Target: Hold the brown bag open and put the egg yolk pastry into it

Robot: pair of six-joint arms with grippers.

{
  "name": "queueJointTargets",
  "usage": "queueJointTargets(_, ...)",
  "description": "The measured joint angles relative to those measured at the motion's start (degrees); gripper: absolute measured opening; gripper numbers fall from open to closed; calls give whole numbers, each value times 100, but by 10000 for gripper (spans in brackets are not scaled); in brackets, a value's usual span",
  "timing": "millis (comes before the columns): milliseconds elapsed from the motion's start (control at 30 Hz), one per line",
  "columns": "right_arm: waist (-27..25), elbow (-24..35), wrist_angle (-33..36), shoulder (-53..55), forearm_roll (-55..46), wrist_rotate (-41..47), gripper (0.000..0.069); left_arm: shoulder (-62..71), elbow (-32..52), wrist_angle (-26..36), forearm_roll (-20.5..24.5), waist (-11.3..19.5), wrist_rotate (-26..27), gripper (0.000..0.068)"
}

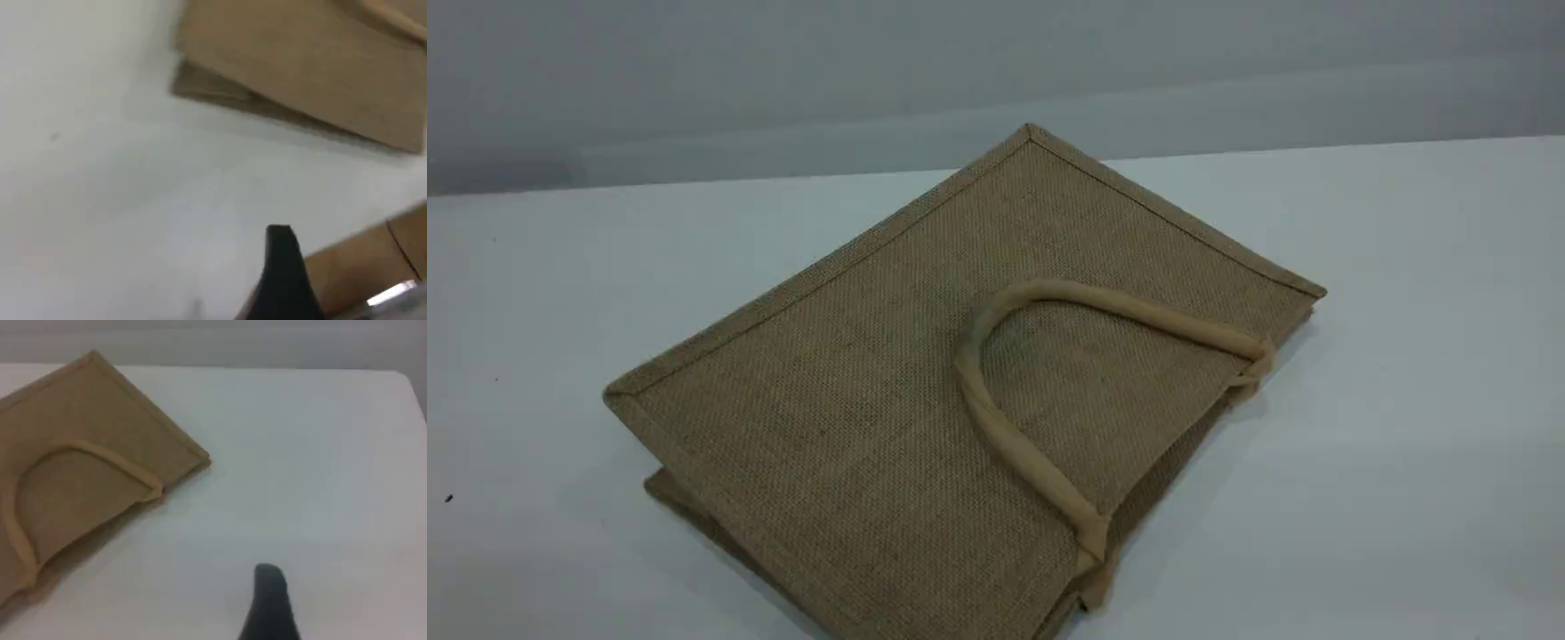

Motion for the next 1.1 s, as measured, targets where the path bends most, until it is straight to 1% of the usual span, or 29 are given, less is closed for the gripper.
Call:
queueJointTargets(100, 0, 0, 0, 0, -5, 0, 464, 0, 0, 0, 0, 735, 0, 451)
queueJointTargets(200, 0, 0, 0, 0, -5, 0, 464, -108, 0, -13, 0, 1339, 0, 451)
queueJointTargets(233, 0, 0, 0, 0, -5, 0, 464, -198, 0, -17, 0, 1502, 0, 451)
queueJointTargets(300, 0, 0, 0, 0, -5, 0, 464, -405, 0, -10, 0, 1699, 0, 451)
queueJointTargets(667, 0, 0, 0, 0, -5, 0, 464, -1552, 0, 4, 0, 1730, -7, 451)
queueJointTargets(733, 0, 0, 0, 0, -5, 0, 464, -1575, 0, 4, 0, 1808, -9, 451)
queueJointTargets(900, 0, 0, 0, 0, -5, 0, 464, -1860, 0, 4, 0, 2169, -9, 451)
queueJointTargets(1100, 0, 0, -5, 0, -5, 0, 464, -1857, 0, 4, 0, 2182, -9, 451)
